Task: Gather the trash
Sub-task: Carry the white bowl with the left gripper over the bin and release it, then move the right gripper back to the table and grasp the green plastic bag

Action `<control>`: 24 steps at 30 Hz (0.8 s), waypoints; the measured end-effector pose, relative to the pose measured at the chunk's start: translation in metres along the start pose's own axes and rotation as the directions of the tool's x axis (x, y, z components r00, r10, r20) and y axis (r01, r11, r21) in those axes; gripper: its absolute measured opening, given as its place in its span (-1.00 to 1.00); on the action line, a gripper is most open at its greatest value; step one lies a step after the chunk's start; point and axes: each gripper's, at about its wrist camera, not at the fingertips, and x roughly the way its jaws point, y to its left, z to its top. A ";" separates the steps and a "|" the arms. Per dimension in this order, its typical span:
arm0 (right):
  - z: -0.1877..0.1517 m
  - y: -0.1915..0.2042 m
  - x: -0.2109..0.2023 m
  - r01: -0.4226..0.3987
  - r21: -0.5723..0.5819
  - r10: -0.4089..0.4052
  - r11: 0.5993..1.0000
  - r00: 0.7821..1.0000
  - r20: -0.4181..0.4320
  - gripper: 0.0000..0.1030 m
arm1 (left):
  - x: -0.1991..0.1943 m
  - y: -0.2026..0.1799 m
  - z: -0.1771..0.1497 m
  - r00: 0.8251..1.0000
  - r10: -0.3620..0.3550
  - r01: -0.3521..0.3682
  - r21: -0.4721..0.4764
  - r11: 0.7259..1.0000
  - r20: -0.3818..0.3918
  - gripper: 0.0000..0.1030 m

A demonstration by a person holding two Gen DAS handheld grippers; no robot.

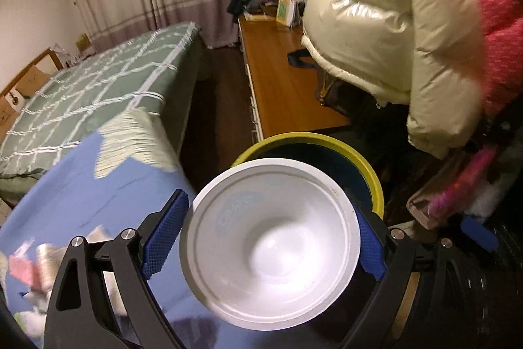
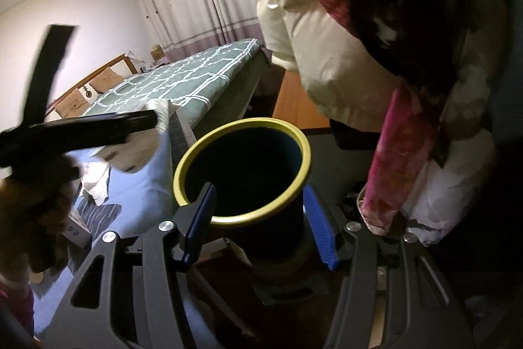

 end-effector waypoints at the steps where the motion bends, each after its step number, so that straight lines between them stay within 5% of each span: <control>1: 0.000 -0.002 0.002 0.003 0.003 -0.003 1.000 1.000 -0.004 0.04 | 0.011 -0.005 0.005 1.000 -0.004 0.004 -0.005 1.000 -0.009 0.76; 6: -0.003 -0.006 0.007 0.011 0.021 -0.011 1.000 1.000 -0.020 0.04 | 0.052 -0.017 0.019 0.999 0.023 -0.023 -0.011 1.000 -0.031 0.84; 11: -0.005 -0.006 0.011 0.015 0.022 -0.014 1.000 0.999 -0.034 0.04 | 0.046 -0.009 0.020 0.999 0.028 -0.029 -0.052 0.998 -0.021 0.91; 16: -0.007 0.006 0.018 -0.007 0.006 0.008 1.000 0.999 -0.050 0.06 | -0.019 0.021 0.003 0.999 0.026 -0.021 -0.137 0.990 0.038 0.91; 24: -0.016 0.061 0.027 -0.114 -0.073 0.107 0.991 0.990 -0.097 0.13 | -0.150 0.096 -0.090 0.974 0.196 -0.154 -0.305 0.940 0.112 0.91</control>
